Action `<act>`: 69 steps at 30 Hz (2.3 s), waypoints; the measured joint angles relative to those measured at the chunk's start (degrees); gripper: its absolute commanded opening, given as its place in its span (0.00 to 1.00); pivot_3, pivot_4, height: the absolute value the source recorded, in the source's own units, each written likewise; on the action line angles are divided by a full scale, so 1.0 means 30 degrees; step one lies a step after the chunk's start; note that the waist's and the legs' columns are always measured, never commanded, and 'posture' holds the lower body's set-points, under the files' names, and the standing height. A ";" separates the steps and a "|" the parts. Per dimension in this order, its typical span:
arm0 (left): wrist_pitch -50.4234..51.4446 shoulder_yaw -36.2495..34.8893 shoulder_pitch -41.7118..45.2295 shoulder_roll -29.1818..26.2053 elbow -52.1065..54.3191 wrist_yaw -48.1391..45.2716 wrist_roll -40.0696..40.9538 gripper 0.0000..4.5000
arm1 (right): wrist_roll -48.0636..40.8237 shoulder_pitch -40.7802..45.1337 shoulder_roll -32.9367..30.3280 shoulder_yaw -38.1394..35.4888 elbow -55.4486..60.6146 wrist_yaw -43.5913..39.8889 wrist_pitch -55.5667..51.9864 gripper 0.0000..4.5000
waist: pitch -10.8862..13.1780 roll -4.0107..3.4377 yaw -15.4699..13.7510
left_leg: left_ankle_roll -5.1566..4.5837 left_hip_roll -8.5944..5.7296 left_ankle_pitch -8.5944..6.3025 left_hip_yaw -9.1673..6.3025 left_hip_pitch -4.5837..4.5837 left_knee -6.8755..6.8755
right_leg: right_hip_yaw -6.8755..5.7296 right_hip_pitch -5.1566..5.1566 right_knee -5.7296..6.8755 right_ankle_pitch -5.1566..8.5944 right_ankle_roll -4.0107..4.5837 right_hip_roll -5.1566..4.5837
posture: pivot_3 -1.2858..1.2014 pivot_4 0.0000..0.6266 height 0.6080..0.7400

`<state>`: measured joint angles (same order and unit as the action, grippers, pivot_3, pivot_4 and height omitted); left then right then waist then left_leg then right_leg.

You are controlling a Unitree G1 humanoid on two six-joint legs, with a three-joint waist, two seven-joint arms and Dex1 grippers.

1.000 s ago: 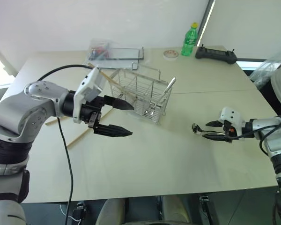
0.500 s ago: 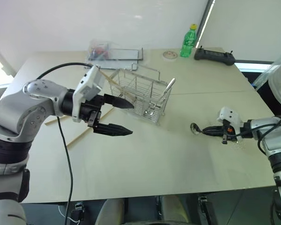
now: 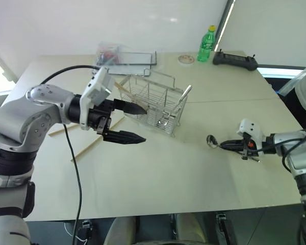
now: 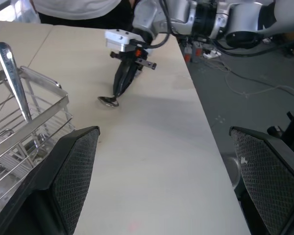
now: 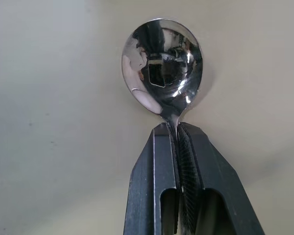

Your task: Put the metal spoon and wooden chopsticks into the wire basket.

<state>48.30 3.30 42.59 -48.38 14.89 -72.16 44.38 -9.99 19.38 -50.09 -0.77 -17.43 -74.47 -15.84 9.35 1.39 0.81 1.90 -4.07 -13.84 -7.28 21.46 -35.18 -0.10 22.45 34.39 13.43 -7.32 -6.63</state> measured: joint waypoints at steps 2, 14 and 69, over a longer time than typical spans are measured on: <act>-0.0001 -0.0151 -0.0007 0.0033 -0.0087 0.0228 0.0005 1.00 | -0.0737 -0.0946 -0.0001 -0.0287 0.1663 0.0067 -0.0834 0.02 | 0.0029 -0.0045 -0.0017 | 0.0000 -0.0002 0.0000 -0.0004 0.0011 -0.0001 | 0.0001 0.0009 -0.0005 -0.0001 -0.0004 -0.0010 | 0.52 0.24 0.89; 0.0444 -0.3043 -0.0797 0.0538 -0.0424 0.2933 0.0854 1.00 | -1.2669 0.3224 0.3166 -0.6751 1.3296 0.9163 -1.2069 0.02 | 0.0097 -0.0125 -0.0031 | -0.0002 0.0015 0.0001 -0.0071 0.0012 -0.0021 | 0.0005 0.0006 -0.0016 0.0032 0.0076 -0.0041 | 0.52 0.24 0.89; -0.1071 0.0015 -0.4604 -0.3699 0.4130 -0.2557 -0.0485 1.00 | -0.4168 -1.0274 -0.3160 -0.3284 1.5168 0.1313 -0.1135 0.88 | 0.0108 -0.0046 -0.0572 | -0.0028 0.0113 -0.0023 0.0175 0.0042 -0.0022 | -0.0015 0.0008 -0.0109 0.0024 0.0082 -0.0062 | 0.52 0.24 0.89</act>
<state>45.09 3.34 28.78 -59.48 27.28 -79.83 42.92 -22.49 -11.44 -59.57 -10.62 28.08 -70.53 -19.25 9.68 1.26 -0.91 1.81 -3.73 -13.91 -6.75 21.59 -35.25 -0.14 22.48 34.06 13.50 -7.08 -6.81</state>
